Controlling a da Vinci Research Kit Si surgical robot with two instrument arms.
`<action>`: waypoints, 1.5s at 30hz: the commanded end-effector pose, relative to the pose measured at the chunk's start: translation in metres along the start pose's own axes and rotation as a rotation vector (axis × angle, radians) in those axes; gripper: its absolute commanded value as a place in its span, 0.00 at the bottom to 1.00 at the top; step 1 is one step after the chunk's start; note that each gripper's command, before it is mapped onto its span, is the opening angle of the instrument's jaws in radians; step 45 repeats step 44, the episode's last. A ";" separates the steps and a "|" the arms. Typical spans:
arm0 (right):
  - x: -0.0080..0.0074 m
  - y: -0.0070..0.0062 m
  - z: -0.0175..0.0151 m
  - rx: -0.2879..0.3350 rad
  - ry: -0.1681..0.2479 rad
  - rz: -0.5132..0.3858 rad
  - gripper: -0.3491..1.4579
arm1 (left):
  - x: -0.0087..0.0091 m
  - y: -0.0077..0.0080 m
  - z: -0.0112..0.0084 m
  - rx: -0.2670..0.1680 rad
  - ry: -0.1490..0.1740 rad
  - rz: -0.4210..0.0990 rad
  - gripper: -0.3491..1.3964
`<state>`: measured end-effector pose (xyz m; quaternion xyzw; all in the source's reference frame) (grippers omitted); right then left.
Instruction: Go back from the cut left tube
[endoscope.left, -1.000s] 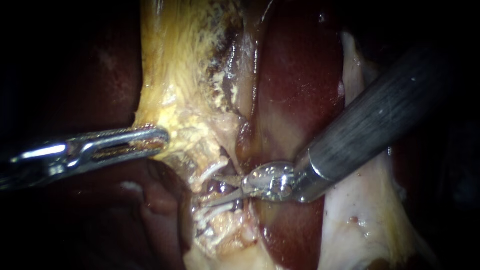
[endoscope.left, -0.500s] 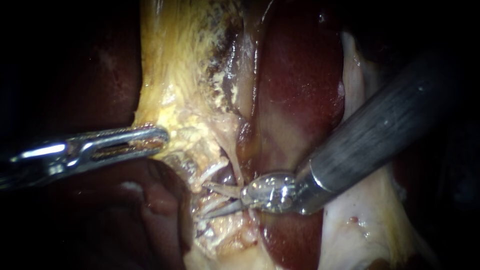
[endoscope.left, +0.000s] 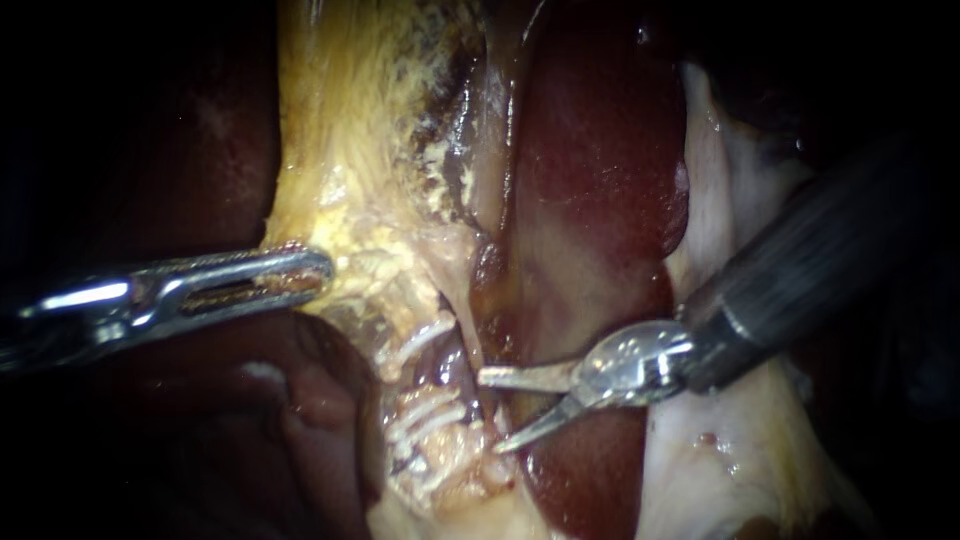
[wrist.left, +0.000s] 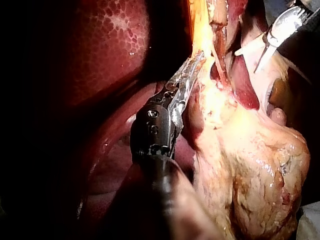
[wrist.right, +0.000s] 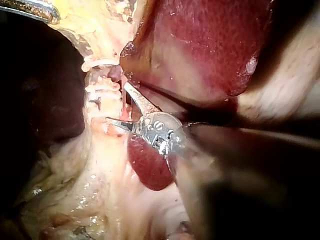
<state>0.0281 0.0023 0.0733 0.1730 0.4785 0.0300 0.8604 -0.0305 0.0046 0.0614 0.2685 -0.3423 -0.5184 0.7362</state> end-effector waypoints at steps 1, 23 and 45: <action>0.0001 0.0005 -0.0009 -0.017 0.015 -0.015 0.98 | 0.0000 0.0000 0.0000 -0.001 -0.001 -0.001 0.00; 0.0003 0.0019 -0.0026 -0.041 0.073 -0.083 0.98 | 0.0011 0.0035 0.0085 -0.003 -0.007 0.008 0.00; 0.0005 0.0021 -0.0031 -0.041 0.076 -0.092 0.98 | -0.0007 0.0036 0.0122 0.007 -0.001 0.007 0.00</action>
